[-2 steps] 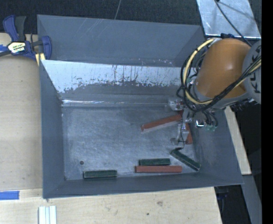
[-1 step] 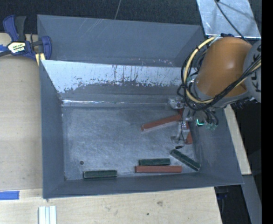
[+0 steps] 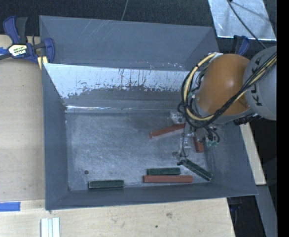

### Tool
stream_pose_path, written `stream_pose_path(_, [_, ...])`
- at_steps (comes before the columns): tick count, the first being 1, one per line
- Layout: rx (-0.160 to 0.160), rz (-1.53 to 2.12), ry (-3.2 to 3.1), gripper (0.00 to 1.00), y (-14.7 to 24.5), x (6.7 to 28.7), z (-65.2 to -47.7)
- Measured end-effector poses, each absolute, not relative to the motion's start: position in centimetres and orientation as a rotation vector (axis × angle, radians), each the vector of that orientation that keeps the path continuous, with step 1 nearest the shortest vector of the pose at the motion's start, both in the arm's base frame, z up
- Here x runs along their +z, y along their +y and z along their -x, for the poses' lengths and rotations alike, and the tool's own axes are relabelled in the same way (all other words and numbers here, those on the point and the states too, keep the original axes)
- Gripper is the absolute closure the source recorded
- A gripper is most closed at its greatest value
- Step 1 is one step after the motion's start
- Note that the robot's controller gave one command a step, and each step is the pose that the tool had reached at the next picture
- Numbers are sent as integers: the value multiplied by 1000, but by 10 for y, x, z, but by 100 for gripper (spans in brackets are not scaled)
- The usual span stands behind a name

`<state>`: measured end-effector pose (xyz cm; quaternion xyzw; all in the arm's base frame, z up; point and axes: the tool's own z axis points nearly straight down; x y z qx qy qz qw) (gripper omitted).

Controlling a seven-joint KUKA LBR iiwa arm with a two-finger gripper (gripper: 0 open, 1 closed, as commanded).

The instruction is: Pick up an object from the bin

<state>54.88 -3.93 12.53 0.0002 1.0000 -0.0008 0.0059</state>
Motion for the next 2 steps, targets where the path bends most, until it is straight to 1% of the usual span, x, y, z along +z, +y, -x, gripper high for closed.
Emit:
stream_pose_path(1, [0,-39,3137,0,-23,76,-508])
stream_pose_path(2, [-3,-108,3139,0,-18,77,-521])
